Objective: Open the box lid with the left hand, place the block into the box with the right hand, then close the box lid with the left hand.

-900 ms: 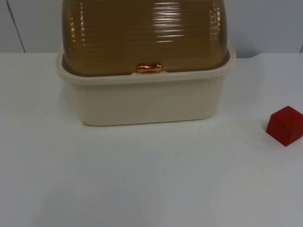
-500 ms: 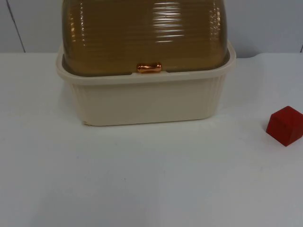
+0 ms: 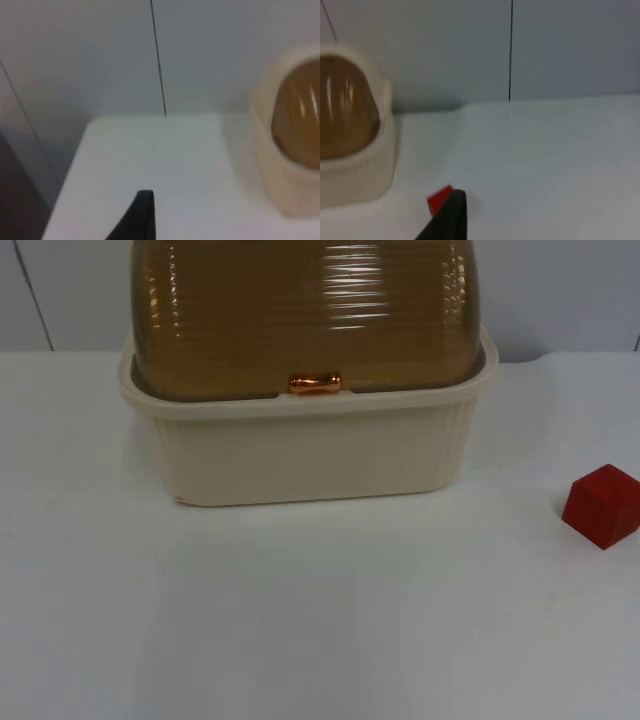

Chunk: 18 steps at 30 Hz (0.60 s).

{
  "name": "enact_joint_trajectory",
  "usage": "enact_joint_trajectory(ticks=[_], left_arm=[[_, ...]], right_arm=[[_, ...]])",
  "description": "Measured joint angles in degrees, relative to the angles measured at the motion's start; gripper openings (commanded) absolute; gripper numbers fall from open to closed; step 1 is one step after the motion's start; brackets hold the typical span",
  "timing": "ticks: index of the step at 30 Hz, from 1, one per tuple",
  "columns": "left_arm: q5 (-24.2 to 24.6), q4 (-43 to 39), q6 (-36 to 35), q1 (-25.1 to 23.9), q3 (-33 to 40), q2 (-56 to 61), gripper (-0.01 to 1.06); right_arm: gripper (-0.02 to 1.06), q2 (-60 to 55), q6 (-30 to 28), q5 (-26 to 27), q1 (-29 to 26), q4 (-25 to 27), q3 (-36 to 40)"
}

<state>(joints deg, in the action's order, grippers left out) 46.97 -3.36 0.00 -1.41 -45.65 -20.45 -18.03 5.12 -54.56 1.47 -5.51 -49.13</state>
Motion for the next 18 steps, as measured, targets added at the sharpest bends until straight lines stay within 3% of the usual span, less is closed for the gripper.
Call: enact_joint_trajectory(ticks=[4, 10, 12, 18], left_arm=[[-6.1, -0.4, -0.9, 0.0, -9.5, -11.4, 1.05], [-7.7, -1.2, -1.1, 0.0, -18.3, -25.0, 1.05], [-7.8, -1.3, -1.1, 0.0, -18.7, -25.9, 1.05], [-14.2, -3.1, -1.1, 0.0, -21.3, -37.8, 1.05]], right_arm=[[1.05, -10.1, 0.3, 3.8, 0.0, -0.3, -8.8], [1.05, -23.3, 0.3, 6.1, 0.0, -0.3, -18.0], [1.05, -26.2, 0.3, 6.2, 0.0, -0.3, -19.4], [1.05, -38.2, 0.3, 6.6, 0.0, -0.1, -25.6]])
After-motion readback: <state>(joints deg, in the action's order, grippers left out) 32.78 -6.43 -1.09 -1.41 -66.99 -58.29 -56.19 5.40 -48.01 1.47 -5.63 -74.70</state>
